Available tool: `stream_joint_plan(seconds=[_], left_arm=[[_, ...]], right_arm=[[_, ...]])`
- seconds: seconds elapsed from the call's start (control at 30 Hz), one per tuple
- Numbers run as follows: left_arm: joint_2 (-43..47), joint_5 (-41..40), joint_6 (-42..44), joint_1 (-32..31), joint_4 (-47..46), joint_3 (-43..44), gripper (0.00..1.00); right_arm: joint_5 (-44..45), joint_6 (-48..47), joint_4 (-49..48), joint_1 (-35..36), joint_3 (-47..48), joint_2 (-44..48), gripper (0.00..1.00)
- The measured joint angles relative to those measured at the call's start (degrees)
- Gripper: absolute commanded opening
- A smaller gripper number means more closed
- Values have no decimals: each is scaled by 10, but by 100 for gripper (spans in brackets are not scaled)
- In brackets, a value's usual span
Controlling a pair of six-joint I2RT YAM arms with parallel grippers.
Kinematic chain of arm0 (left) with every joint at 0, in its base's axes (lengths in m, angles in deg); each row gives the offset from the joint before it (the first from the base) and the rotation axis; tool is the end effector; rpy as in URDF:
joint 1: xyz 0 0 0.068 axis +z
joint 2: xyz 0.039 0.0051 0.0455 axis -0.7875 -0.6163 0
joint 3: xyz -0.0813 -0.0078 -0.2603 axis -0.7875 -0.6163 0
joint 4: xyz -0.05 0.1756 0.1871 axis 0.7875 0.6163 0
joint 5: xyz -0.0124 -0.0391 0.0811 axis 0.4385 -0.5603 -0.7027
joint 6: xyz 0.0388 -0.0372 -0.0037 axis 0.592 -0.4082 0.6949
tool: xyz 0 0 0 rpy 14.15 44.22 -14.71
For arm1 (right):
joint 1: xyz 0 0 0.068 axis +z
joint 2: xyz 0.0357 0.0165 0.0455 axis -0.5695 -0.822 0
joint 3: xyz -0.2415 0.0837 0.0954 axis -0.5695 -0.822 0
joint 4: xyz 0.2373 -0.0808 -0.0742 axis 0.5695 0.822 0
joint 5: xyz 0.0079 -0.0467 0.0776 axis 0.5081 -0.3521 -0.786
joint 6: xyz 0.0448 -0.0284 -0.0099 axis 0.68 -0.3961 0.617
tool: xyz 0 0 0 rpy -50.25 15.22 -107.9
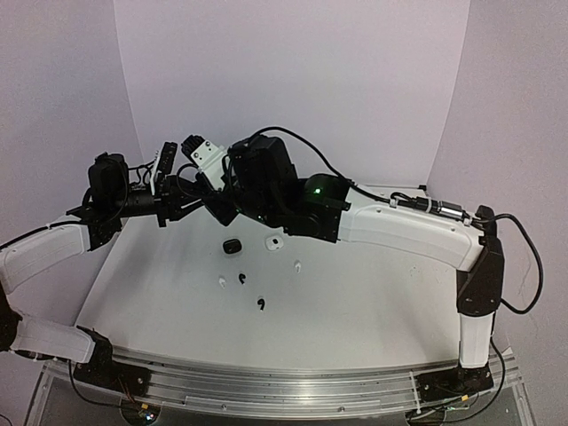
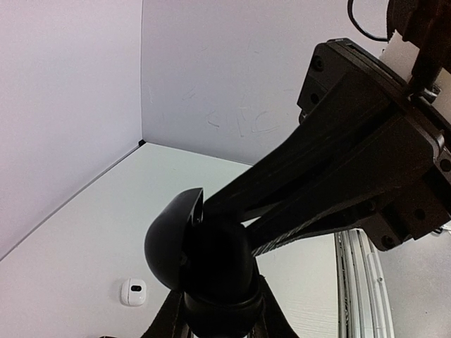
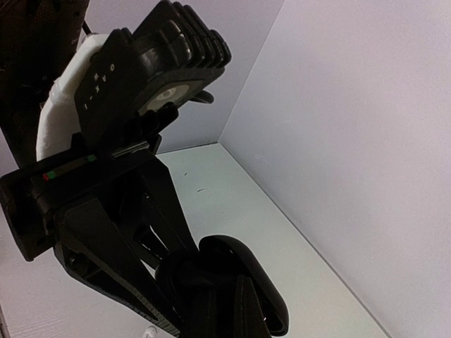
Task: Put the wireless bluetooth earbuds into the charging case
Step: Adjust the left earbud in the left side groove of the charging case.
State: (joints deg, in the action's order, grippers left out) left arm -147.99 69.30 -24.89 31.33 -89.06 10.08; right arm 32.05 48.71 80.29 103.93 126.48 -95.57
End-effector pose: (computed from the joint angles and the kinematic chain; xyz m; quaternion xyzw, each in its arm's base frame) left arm 0.2361 -0.1207 0.3264 0.4431 0.5659 -0.4424 0.5364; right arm 0.1887 0.4493 0.3890 -0.4091 0.6464 0.0886 0.6379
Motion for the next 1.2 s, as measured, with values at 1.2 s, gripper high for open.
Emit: stream_joint_plan(seconds=[1.2], left_arm=[[9,-44,106,8,7,7,0]], right_arm=[[50,-30,53,8,46,-26,0]])
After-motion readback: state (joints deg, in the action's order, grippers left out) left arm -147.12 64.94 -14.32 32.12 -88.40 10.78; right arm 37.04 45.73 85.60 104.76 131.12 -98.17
